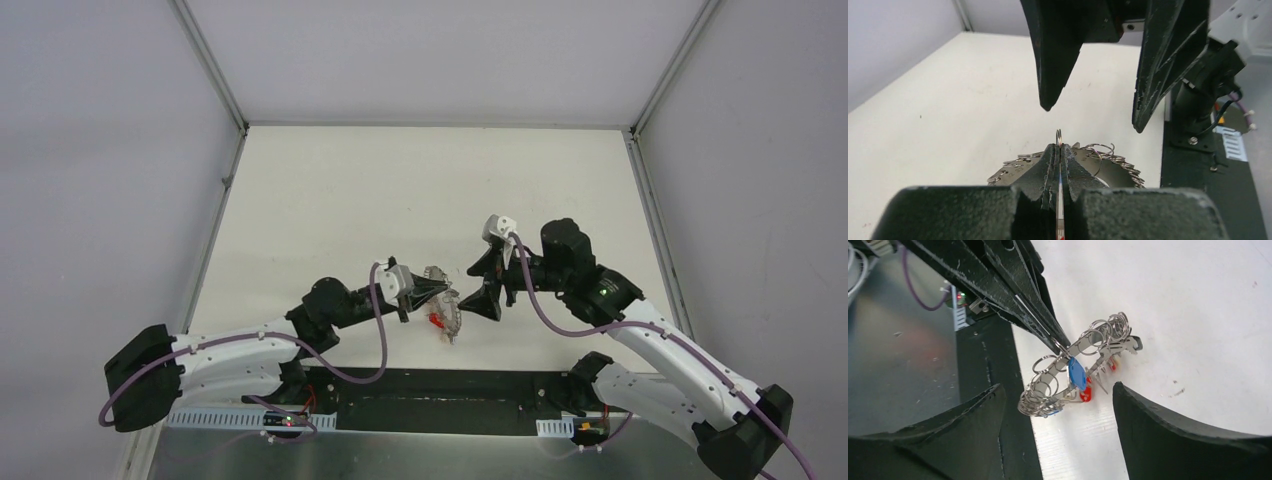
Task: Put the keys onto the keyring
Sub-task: Adjust the key on the keyring, then place the keyring at the center of the board.
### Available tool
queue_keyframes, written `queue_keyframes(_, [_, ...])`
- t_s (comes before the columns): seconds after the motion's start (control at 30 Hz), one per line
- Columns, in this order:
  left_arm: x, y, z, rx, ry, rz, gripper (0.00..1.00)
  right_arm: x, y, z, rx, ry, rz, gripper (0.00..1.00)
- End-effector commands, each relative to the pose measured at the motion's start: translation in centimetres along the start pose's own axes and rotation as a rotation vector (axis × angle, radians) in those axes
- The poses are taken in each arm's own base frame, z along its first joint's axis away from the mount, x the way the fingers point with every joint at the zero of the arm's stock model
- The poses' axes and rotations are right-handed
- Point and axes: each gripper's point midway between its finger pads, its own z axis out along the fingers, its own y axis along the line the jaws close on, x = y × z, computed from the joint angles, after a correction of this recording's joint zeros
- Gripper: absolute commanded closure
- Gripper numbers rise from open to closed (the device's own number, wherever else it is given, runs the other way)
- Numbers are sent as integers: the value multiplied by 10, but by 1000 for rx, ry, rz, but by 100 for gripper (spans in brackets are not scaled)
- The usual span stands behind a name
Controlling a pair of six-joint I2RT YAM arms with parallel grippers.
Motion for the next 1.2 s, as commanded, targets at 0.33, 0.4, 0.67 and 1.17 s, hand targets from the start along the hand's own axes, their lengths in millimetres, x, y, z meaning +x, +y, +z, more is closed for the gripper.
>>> queue_keyframes(0.33, [21,38,0,-237,40,-56,100,18,-36,-1,215,6,88,10])
queue_keyframes(0.4, [29,37,-12,-259,68,-108,100,21,-38,0,223,1,102,9])
queue_keyframes(0.67, [52,35,-62,-352,174,-238,100,33,-45,2,261,-16,199,6])
queue_keyframes(1.17, [30,66,-88,-564,368,-188,7,52,-95,-20,467,-51,338,0])
